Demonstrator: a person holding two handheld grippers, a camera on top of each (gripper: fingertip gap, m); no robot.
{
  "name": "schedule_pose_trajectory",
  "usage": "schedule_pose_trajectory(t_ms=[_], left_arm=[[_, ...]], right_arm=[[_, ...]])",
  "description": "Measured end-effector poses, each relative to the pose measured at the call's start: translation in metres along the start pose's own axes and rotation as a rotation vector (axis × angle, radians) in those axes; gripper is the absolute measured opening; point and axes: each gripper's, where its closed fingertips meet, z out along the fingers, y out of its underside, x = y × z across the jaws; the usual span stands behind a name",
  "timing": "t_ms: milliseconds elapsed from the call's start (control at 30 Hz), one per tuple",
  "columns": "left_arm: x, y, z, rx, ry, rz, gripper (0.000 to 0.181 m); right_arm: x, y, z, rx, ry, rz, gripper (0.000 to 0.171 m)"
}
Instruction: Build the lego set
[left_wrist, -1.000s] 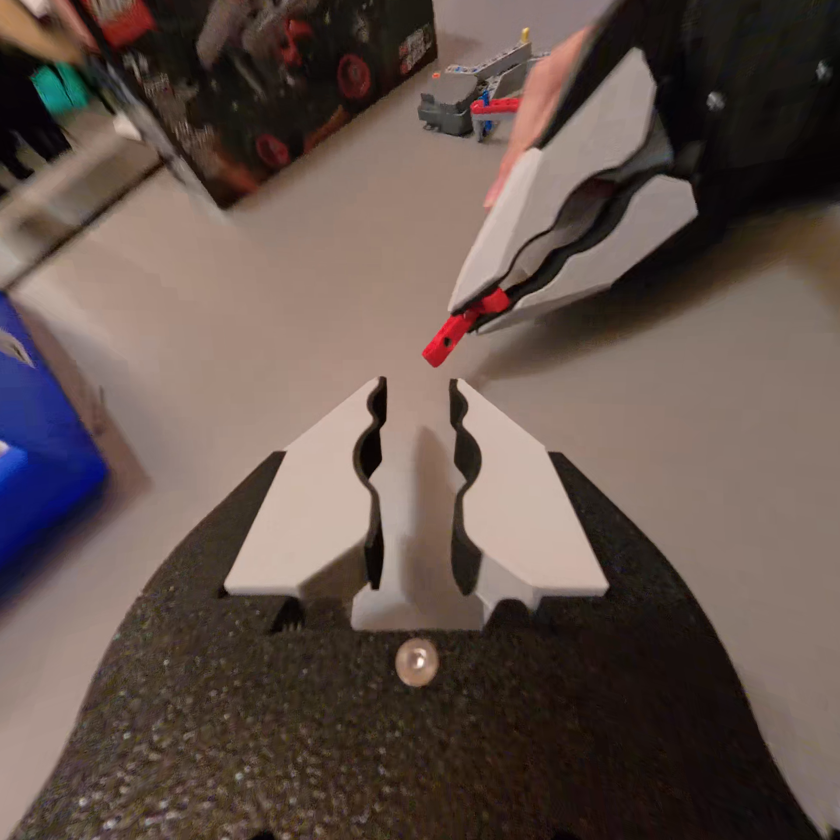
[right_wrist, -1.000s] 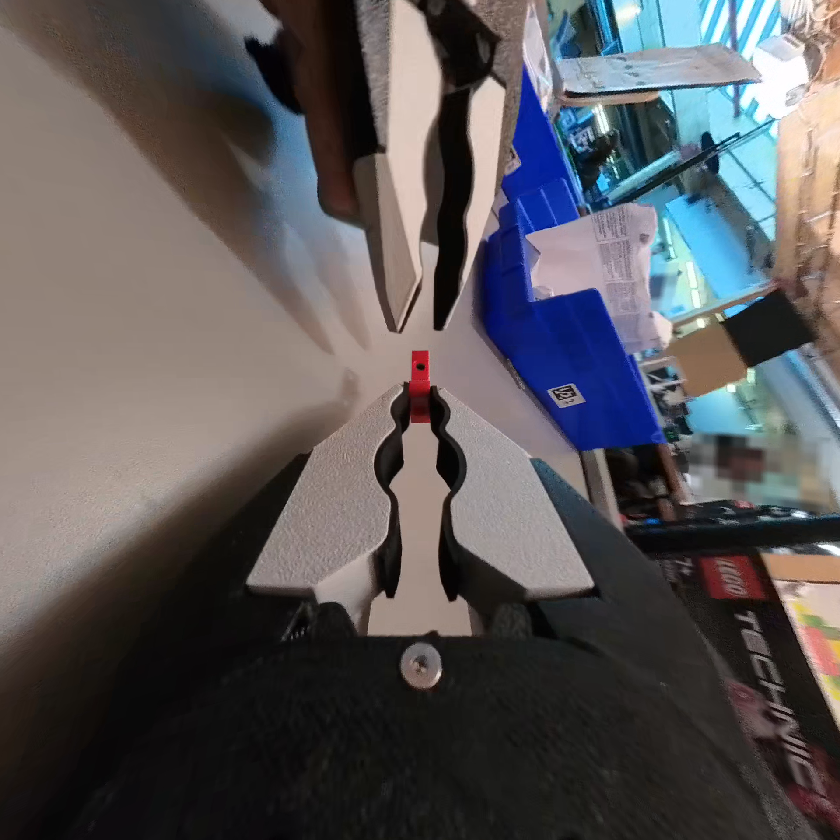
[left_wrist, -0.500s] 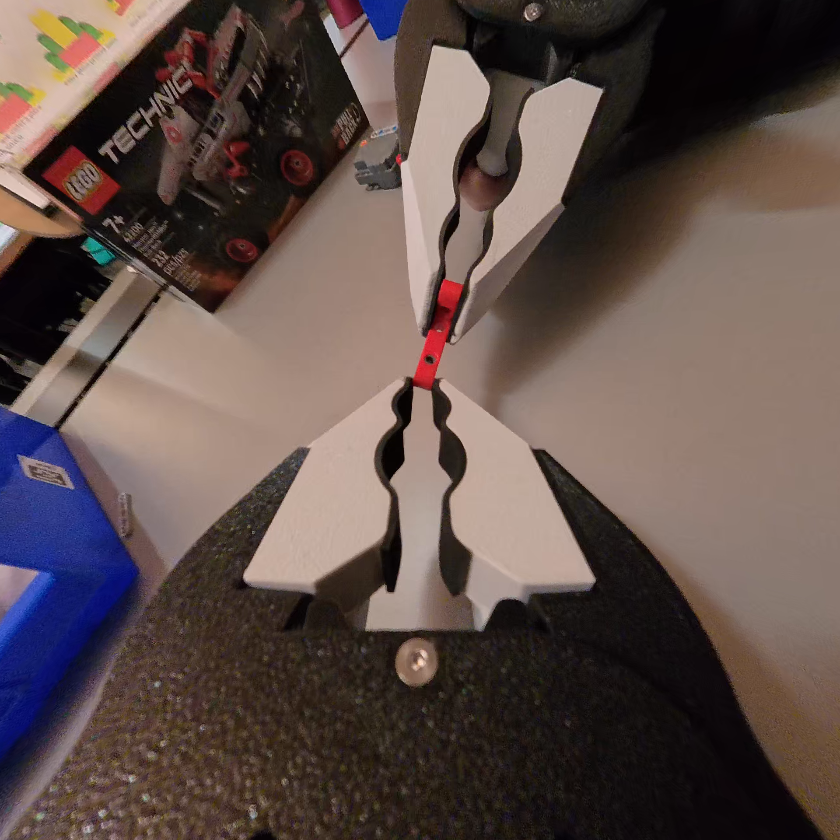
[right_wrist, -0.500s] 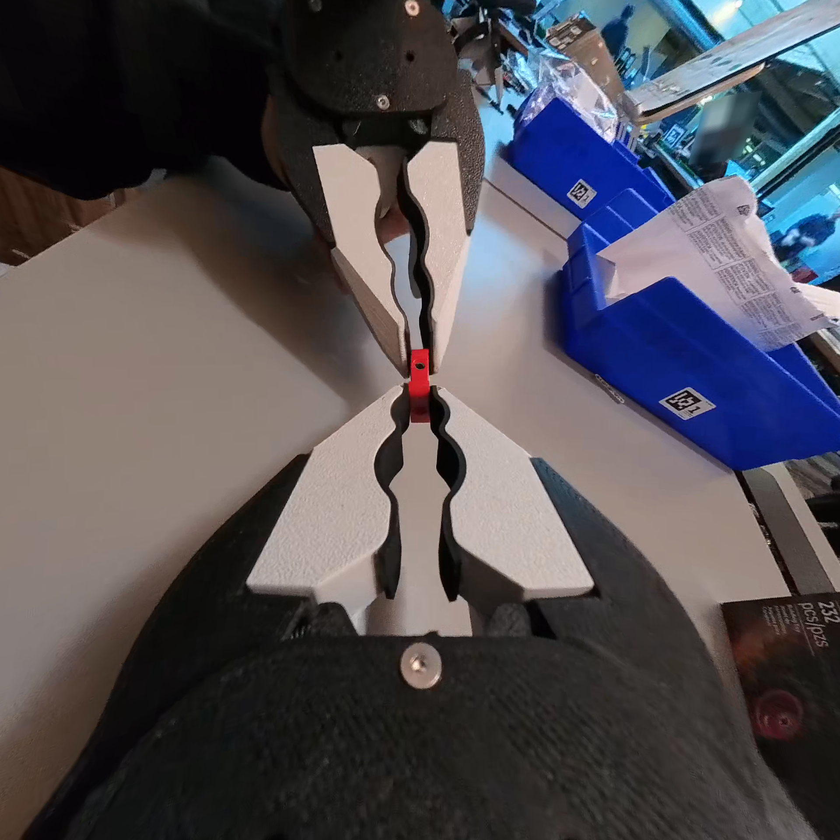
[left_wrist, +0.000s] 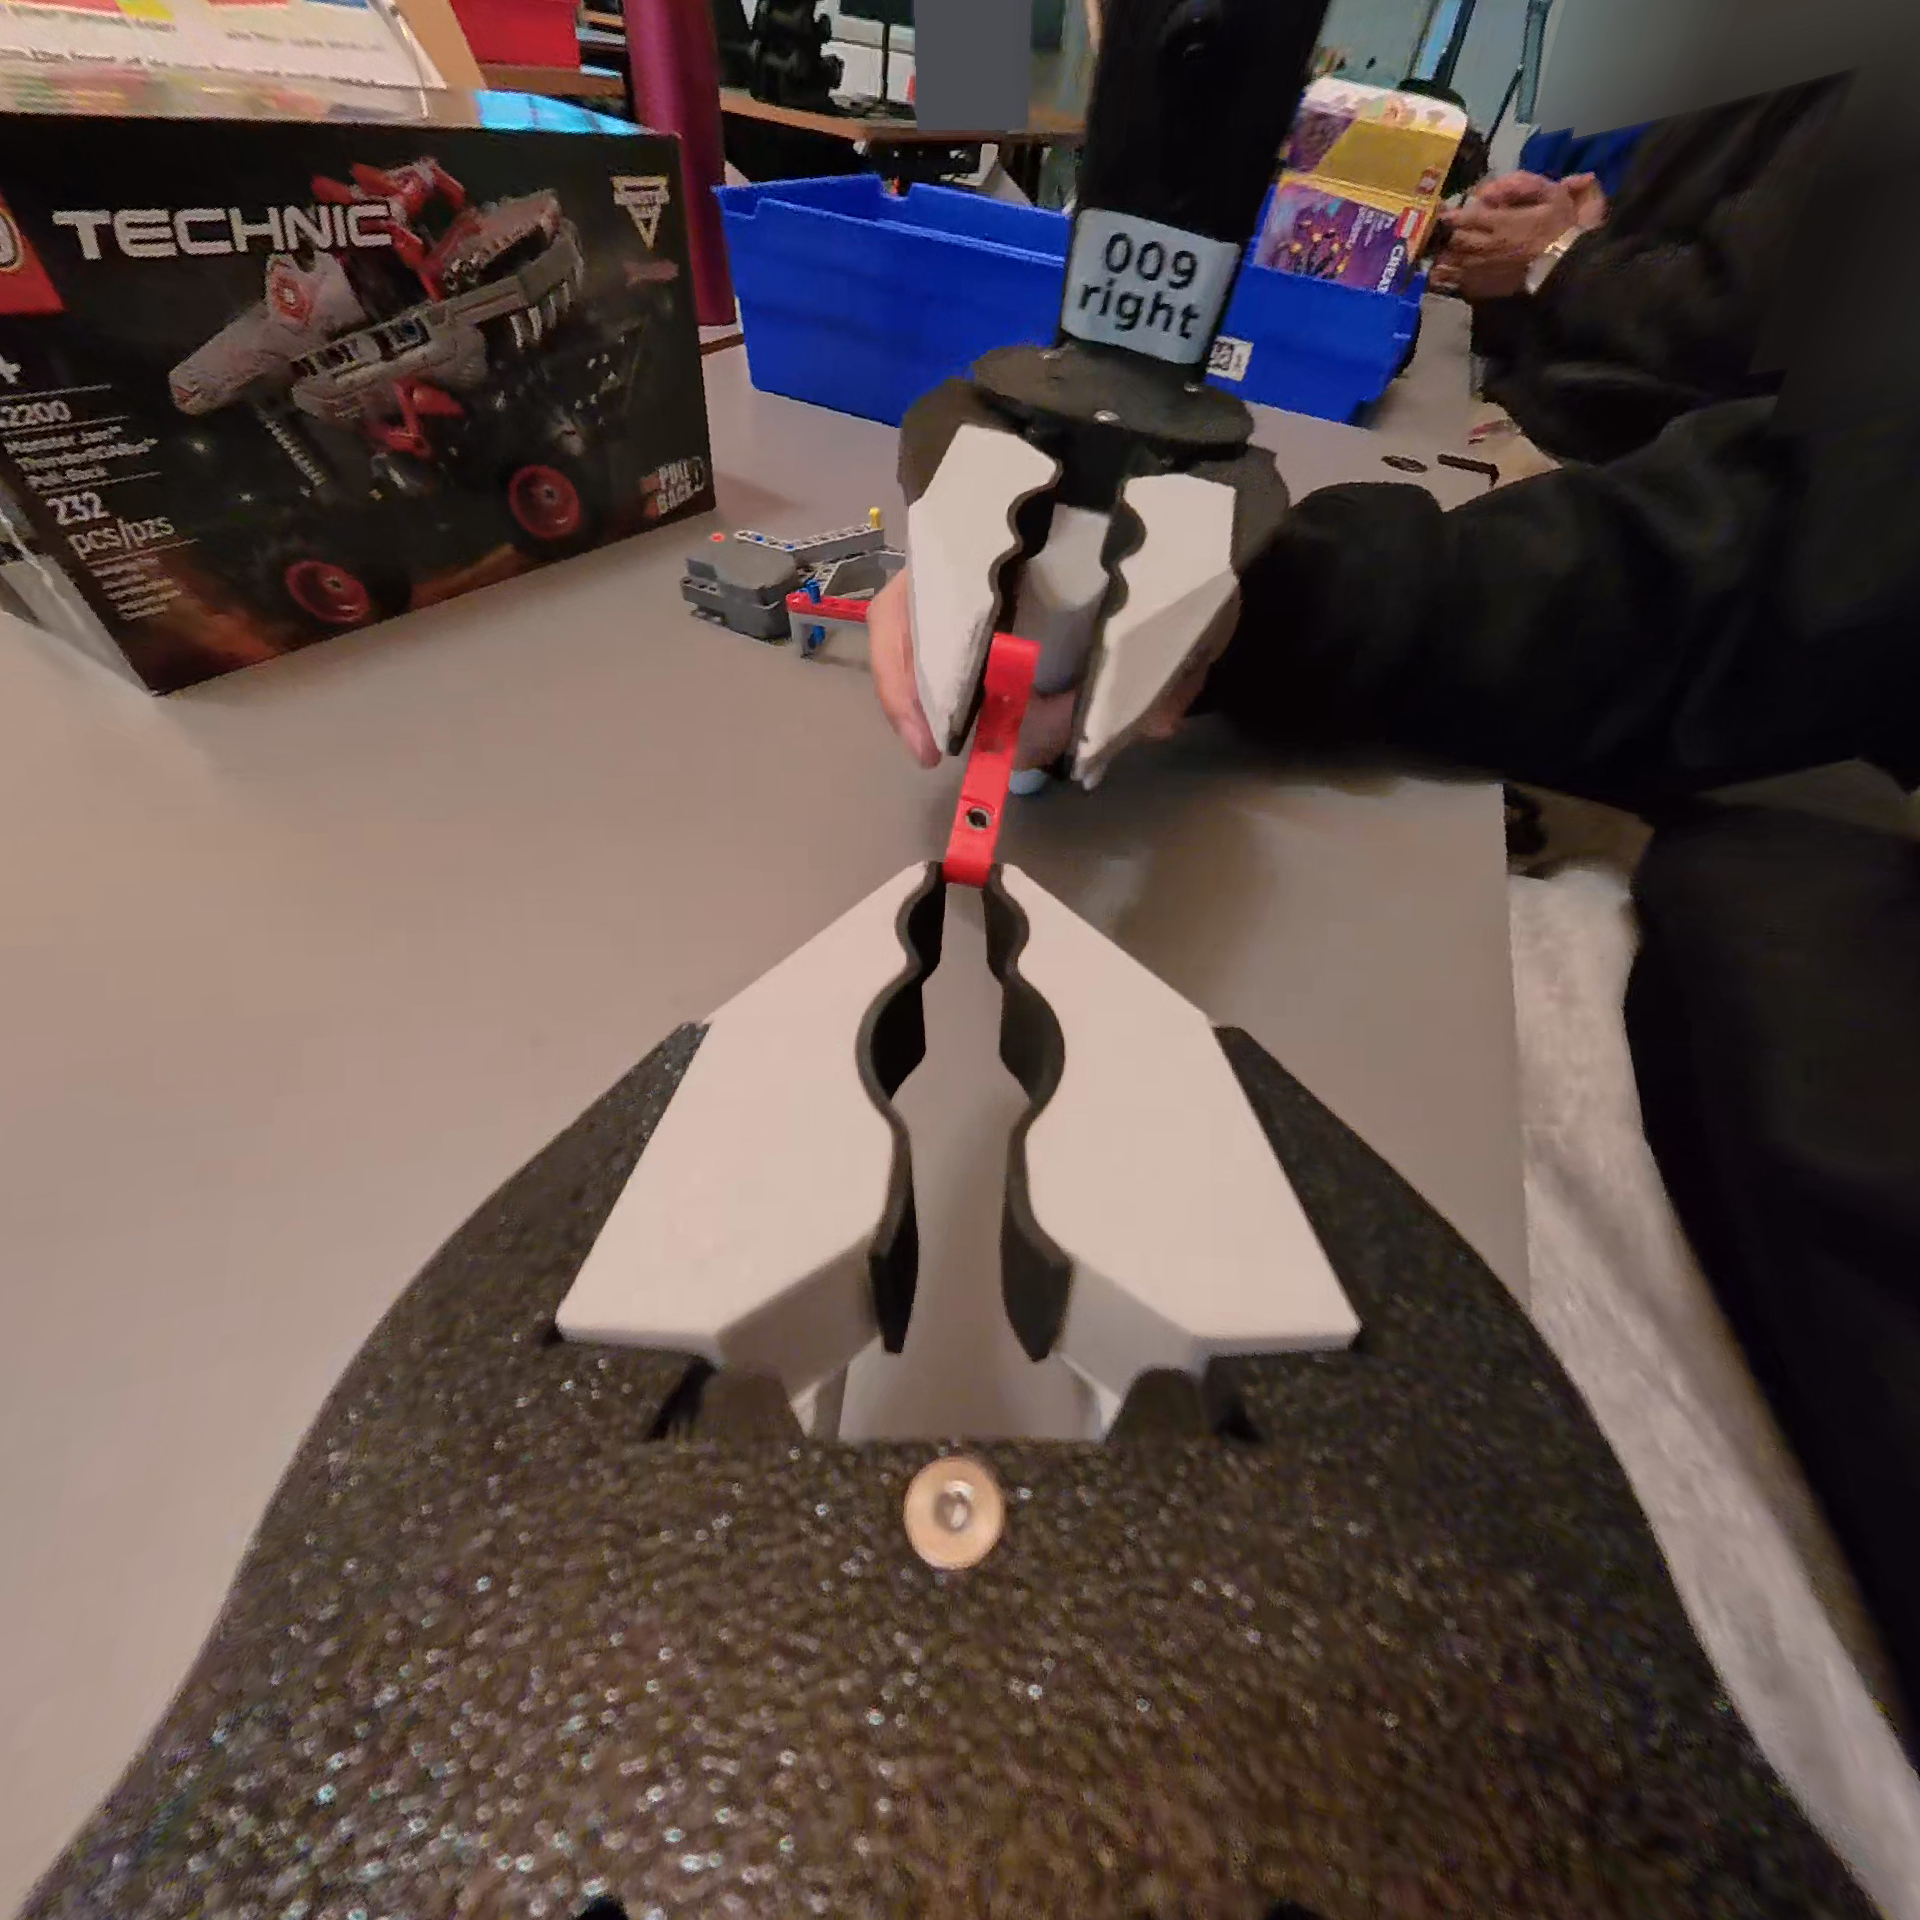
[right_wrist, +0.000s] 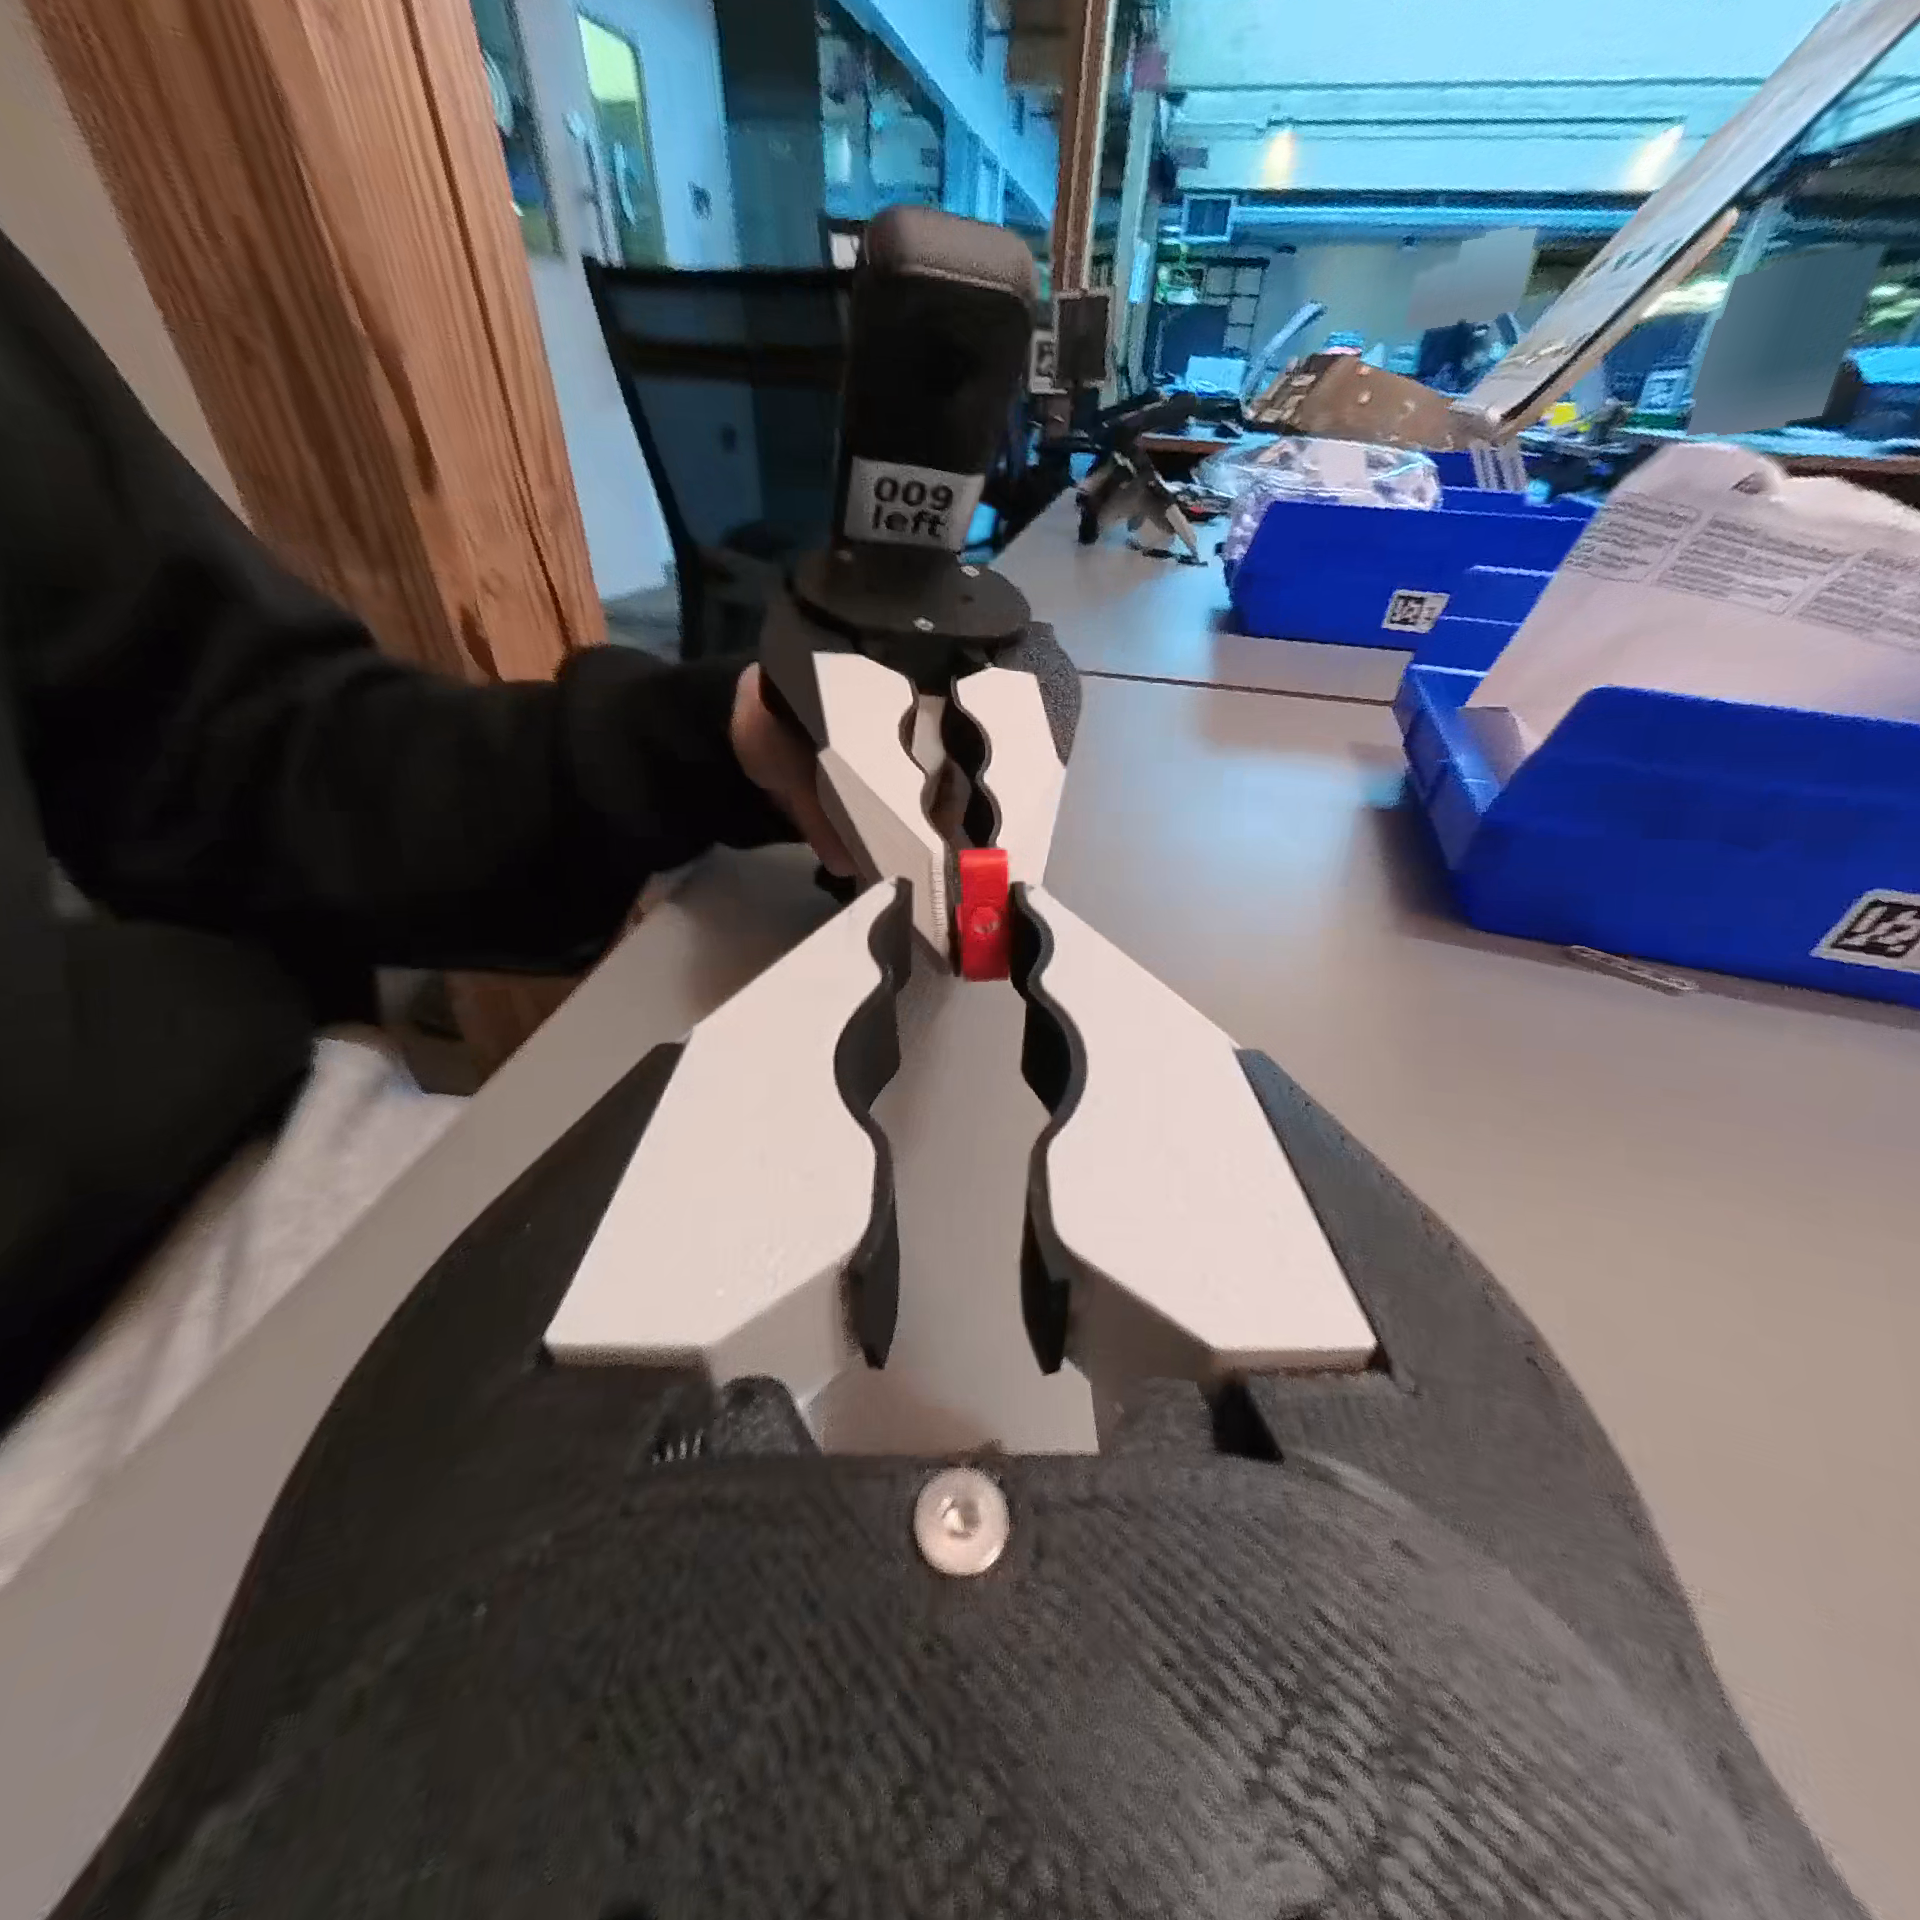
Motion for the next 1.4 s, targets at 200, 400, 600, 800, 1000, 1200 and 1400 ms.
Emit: schedule_pose_trajectory(t_ms=[200, 400, 600, 800, 1000, 1200, 1400], left_arm=[[0.001, 0.000, 0.002, -0.002, -0.002, 0.008, 0.005], [0.001, 0.004, 0.003, -0.041, -0.017, 0.027, 0.005], [0.002, 0.004, 0.001, -0.054, -0.016, 0.042, 0.005], [0.005, 0.006, 0.001, -0.076, -0.004, 0.060, 0.005], [0.005, 0.012, 0.003, -0.096, 0.001, 0.057, 0.005], [0.000, 0.009, 0.002, -0.066, -0.023, 0.030, 0.008], [-0.010, 0.003, -0.004, -0.001, -0.039, -0.114, 0.046]], right_arm=[[0.006, 0.009, 0.003, -0.064, 0.034, 0.026, 0.011], [0.004, 0.017, 0.005, -0.122, 0.032, 0.011, 0.008], [0.004, 0.019, 0.005, -0.133, 0.041, 0.001, 0.011], [-0.002, 0.021, 0.006, -0.151, 0.016, -0.040, 0.007], [-0.002, 0.027, 0.008, -0.189, 0.024, -0.074, 0.007], [0.004, 0.027, 0.005, -0.188, 0.057, -0.086, 0.008], [0.013, 0.030, -0.004, -0.209, 0.208, -0.311, 0.007]])
